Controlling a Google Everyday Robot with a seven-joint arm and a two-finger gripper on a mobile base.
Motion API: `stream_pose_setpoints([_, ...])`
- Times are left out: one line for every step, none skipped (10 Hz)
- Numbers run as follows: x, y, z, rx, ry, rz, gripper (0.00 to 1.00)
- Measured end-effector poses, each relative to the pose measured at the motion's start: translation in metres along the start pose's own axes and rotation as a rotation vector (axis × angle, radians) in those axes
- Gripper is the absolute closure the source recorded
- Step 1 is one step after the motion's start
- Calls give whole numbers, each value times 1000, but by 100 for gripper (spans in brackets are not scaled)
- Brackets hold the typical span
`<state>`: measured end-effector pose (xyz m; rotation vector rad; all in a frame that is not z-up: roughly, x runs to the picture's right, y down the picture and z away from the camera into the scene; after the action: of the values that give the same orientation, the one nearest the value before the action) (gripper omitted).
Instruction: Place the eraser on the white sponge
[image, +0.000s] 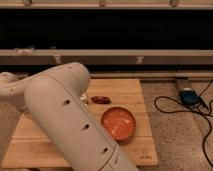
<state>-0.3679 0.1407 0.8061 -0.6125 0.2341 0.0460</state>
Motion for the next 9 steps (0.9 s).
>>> stream_pose_setpoints([-2, -3, 4, 0, 4, -32, 35])
stream_pose_setpoints([-4, -3, 7, -2, 6, -60, 35])
stream_pose_setpoints([-7, -2, 12, -4, 7, -88, 35])
stream_pose_setpoints([-10, -2, 18, -8, 9, -117, 35])
stream_pose_setpoints([-12, -1, 25, -11, 15, -143, 35])
stream_pose_setpoints([-15, 2, 32, -12, 24, -169, 35])
stream_pose_setpoints([-18, 4, 37, -11, 32, -187, 35])
stream_pose_setpoints([-21, 5, 43, -9, 40, -199, 35])
stream_pose_setpoints([-23, 5, 46, -5, 44, -203, 35])
